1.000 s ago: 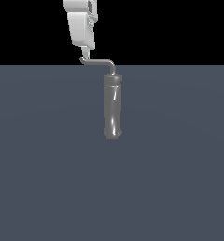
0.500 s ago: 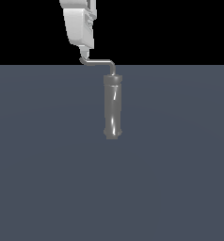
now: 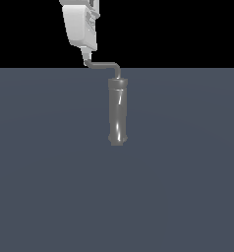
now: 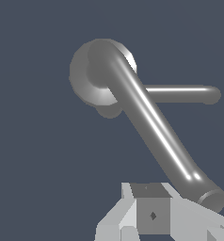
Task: Turn on the faucet by rotating a designated handle.
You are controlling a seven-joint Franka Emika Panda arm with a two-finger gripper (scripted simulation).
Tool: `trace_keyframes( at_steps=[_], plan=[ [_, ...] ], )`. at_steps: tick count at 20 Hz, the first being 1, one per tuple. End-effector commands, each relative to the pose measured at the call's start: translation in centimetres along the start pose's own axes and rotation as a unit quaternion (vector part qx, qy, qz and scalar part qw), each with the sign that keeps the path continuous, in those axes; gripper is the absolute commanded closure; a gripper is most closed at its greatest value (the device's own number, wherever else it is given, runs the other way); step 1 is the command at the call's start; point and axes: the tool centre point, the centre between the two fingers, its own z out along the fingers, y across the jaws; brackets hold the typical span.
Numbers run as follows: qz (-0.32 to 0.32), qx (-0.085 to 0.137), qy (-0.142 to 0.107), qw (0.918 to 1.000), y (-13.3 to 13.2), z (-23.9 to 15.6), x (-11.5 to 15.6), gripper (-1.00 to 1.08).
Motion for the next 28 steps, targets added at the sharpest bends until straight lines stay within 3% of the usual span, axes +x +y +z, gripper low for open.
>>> trace_keyframes(
  at_steps=[1, 21, 23, 28],
  plan=[
    [0.002, -0.002, 0.001, 1.0000, 0.7, 0.0, 0.7, 1.08],
    [0.001, -0.004, 0.000, 1.0000, 6.1, -0.1, 5.0, 1.08],
    [-0.004, -0.002, 0.000, 1.0000, 5.8, 0.0, 4.1, 1.08],
    [-0.002, -0.003, 0.000, 1.0000, 6.1, -0.1, 7.6, 1.08]
  ],
)
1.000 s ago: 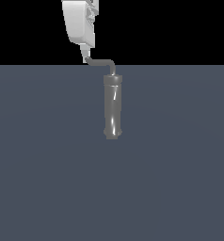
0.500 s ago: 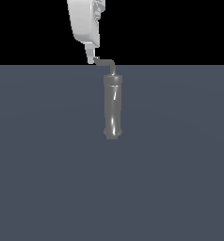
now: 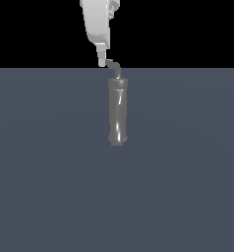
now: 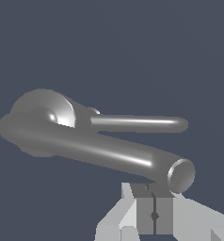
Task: Turn on the faucet by rotating a designated handle.
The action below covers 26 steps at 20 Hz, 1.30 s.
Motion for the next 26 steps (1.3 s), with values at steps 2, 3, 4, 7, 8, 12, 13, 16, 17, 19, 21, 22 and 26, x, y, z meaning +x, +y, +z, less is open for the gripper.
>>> trace_keyframes(
  at_steps=[2, 3, 4, 7, 8, 12, 13, 16, 17, 19, 21, 22, 26],
  plan=[
    [0.013, 0.000, 0.001, 0.9999, 0.2, 0.0, 3.8, 1.08],
    [0.013, -0.001, 0.001, 0.9999, 0.3, 0.0, 4.5, 1.08],
    [0.014, -0.001, 0.001, 0.9999, 0.4, 0.0, 5.2, 1.08],
    [0.015, -0.001, 0.001, 0.9999, 0.7, 0.0, 7.3, 1.08],
    [0.015, -0.001, 0.001, 0.9999, 0.7, 0.0, 7.3, 1.08],
    [-0.004, -0.001, -0.001, 1.0000, -0.2, 0.0, 5.3, 1.08],
    [-0.003, -0.001, 0.000, 1.0000, -0.4, 0.0, 5.6, 1.08],
    [-0.001, -0.001, 0.000, 1.0000, -1.0, 0.0, 6.8, 1.08],
    [0.000, -0.001, 0.000, 1.0000, -1.2, 0.0, 7.1, 1.08],
    [0.002, -0.001, 0.000, 1.0000, -1.6, 0.0, 7.9, 1.08],
    [0.003, -0.001, 0.000, 1.0000, -2.0, 0.0, 8.6, 1.08],
    [0.004, -0.001, 0.000, 1.0000, -2.2, 0.0, 8.9, 1.08],
    [0.007, -0.001, 0.001, 1.0000, -2.9, 0.0, 10.3, 1.08]
  ],
)
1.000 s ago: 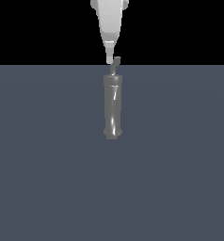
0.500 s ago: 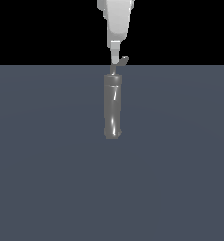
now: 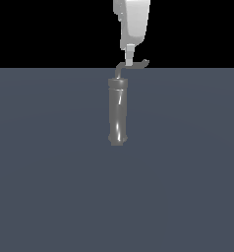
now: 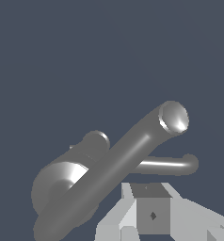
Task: Turn on the faucet by rotating a designated handle.
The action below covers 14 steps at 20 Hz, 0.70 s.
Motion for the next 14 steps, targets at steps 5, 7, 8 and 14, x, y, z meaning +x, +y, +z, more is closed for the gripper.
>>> trace_keyframes(
  at_steps=[5, 7, 8, 14],
  plan=[
    [0.026, 0.004, 0.004, 0.9997, -1.2, 0.0, 4.8, 1.08],
    [0.027, 0.004, 0.004, 0.9996, -1.5, -0.1, 5.5, 1.08],
    [0.028, 0.004, 0.004, 0.9996, -1.7, -0.1, 5.8, 1.08],
    [-0.002, 0.003, -0.003, 1.0000, -3.0, 0.0, 2.2, 1.08]
  ],
)
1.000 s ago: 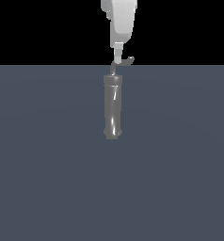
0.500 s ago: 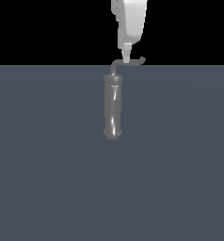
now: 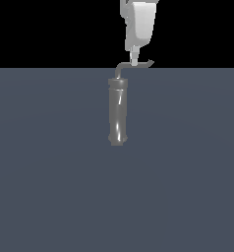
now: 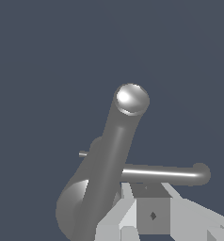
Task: Turn on the faucet by rotating a designated handle.
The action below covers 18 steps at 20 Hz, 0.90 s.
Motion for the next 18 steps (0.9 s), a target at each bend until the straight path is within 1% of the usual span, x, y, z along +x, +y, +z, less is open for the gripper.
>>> trace_keyframes(
  at_steps=[1, 18],
  plan=[
    [0.003, 0.003, 0.001, 1.0000, -0.8, 0.0, 0.5, 1.08],
    [0.020, 0.004, 0.005, 0.9998, -4.8, -0.1, 3.2, 1.08]
  ],
)
